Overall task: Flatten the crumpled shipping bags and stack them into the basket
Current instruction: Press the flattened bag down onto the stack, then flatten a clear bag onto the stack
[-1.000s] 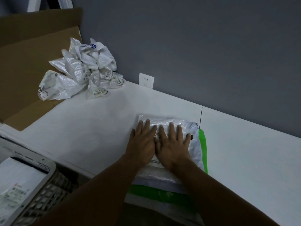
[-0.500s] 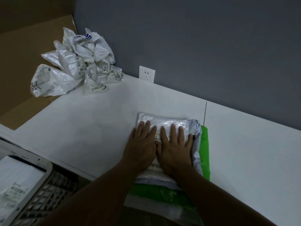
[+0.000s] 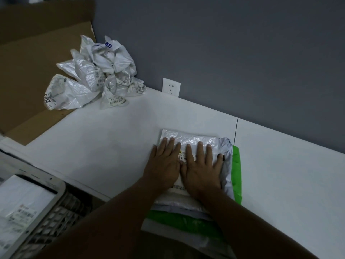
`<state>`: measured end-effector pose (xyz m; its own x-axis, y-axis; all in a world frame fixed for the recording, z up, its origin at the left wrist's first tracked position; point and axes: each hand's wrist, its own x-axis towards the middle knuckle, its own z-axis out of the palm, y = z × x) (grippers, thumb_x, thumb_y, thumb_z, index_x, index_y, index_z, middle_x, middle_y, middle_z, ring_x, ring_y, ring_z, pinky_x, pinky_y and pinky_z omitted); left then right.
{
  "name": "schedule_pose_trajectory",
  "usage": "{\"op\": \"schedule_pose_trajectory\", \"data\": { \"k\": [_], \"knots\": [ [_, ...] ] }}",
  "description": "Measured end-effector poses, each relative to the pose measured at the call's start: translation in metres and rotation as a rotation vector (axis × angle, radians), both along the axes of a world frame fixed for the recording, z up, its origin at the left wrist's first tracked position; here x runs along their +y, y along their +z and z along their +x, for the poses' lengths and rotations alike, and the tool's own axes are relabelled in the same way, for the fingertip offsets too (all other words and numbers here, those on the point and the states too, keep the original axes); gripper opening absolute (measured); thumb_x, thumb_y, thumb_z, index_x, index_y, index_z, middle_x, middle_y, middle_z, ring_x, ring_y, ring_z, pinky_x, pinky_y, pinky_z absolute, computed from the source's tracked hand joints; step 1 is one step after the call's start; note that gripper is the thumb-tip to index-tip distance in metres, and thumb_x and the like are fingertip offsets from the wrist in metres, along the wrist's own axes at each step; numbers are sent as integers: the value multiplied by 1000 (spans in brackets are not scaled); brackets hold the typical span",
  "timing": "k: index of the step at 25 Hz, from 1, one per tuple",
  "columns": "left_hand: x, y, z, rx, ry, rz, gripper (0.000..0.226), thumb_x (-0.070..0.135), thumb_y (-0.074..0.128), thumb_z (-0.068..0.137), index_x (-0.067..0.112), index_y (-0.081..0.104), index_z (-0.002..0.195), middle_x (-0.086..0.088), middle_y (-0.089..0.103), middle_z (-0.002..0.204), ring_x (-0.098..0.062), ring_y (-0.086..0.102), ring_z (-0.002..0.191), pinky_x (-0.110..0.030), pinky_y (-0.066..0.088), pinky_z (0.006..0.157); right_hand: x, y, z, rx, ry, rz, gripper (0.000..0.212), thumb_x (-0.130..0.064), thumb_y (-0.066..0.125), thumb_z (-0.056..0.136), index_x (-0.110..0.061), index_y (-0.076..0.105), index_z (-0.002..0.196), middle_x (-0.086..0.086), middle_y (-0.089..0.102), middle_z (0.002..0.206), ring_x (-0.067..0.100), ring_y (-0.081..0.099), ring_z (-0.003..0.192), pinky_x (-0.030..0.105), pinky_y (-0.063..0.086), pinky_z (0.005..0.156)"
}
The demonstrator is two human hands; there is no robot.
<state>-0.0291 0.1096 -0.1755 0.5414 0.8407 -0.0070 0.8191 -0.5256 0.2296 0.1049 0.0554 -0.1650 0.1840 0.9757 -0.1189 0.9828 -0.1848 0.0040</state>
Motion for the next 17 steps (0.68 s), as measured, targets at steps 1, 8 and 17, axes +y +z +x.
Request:
{"op": "schedule_pose_trajectory", "data": {
  "k": [1,8,17],
  "knots": [
    [-1,6,0,-23,13,-2,68,45,4,95,20,8,158,-4,-3,166,-25,-9,152,-49,3,123,-1,4,1,-2,5,-5,75,-62,-8,91,-30,-9,159,12,-16,167,38,-18,151,71,-7,113],
    [8,46,-44,-369,214,-36,55,23,28,103,8,20,155,-11,9,164,-27,1,153,-37,3,124,1,69,-14,-19,5,-108,71,-63,7,98,-29,-10,159,7,-18,166,39,-22,150,73,-3,114],
    [43,104,-157,-722,675,-35,55,15,53,98,9,37,149,-8,35,156,-25,30,144,-36,24,119,86,108,-156,144,146,-33,65,-54,17,103,-27,0,160,8,-7,168,33,-11,154,66,-2,119]
  ]
}}
